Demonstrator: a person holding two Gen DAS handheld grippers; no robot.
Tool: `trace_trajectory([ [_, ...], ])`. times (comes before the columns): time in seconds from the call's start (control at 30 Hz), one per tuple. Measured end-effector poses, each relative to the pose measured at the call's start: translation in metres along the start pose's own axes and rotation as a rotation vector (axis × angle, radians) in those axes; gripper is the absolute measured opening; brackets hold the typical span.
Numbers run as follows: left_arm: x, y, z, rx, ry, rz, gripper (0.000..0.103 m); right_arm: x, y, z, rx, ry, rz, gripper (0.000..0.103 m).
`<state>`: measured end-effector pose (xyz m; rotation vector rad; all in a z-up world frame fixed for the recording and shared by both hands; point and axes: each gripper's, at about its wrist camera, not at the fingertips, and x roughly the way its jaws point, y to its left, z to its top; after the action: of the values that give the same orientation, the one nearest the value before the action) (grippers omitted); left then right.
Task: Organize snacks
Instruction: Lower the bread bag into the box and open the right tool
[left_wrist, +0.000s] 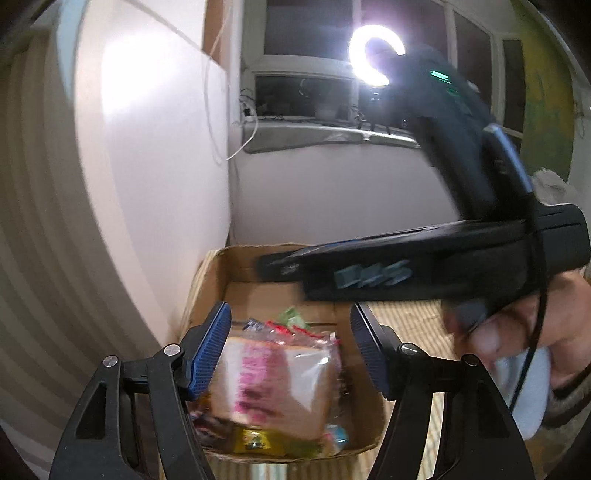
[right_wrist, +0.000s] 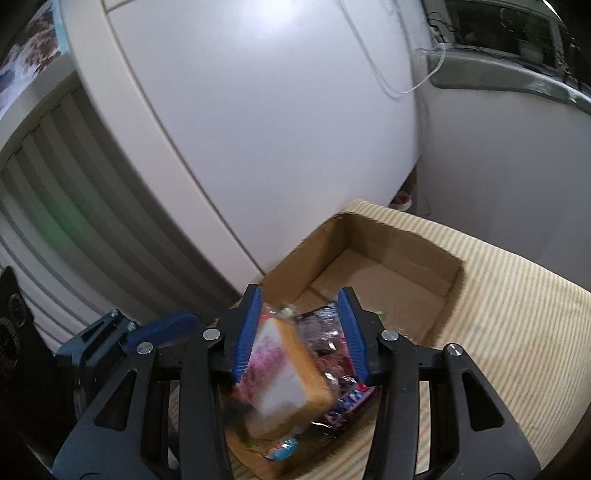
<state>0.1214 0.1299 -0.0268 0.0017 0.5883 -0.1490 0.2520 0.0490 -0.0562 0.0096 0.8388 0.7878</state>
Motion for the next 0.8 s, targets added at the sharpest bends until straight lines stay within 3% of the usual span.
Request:
trace_trajectory([
  [0.1, -0.006, 0.016, -0.004, -0.038, 0.006, 0.041, 0.067, -0.009, 0.0, -0.001, -0.033, -0.046, -0.104, 0.046],
  [0.2, -0.008, 0.032, -0.003, -0.077, 0.007, 0.035, 0.067, -0.016, 0.003, -0.006, -0.071, -0.081, -0.186, 0.046],
  [0.27, -0.009, 0.036, -0.003, -0.092, 0.009, 0.059, 0.068, -0.021, 0.008, -0.011, -0.103, -0.105, -0.239, 0.051],
  [0.33, -0.011, 0.038, -0.003, -0.108, 0.017, 0.071, 0.069, -0.029, 0.015, -0.019, -0.131, -0.14, -0.294, 0.075],
  [0.4, -0.011, 0.038, -0.002, -0.115, 0.02, 0.077, 0.069, -0.038, 0.019, -0.025, -0.142, -0.176, -0.296, 0.083],
  [0.5, -0.016, 0.032, 0.0, -0.107, 0.015, 0.086, 0.073, -0.05, 0.024, -0.035, -0.158, -0.21, -0.318, 0.103],
  [0.53, -0.013, 0.032, 0.001, -0.105, 0.012, 0.09, 0.077, -0.053, 0.025, -0.038, -0.157, -0.22, -0.329, 0.103],
  [0.8, -0.024, 0.022, 0.004, -0.062, -0.015, 0.119, 0.083, -0.082, 0.024, -0.055, -0.085, -0.28, -0.402, 0.103],
])
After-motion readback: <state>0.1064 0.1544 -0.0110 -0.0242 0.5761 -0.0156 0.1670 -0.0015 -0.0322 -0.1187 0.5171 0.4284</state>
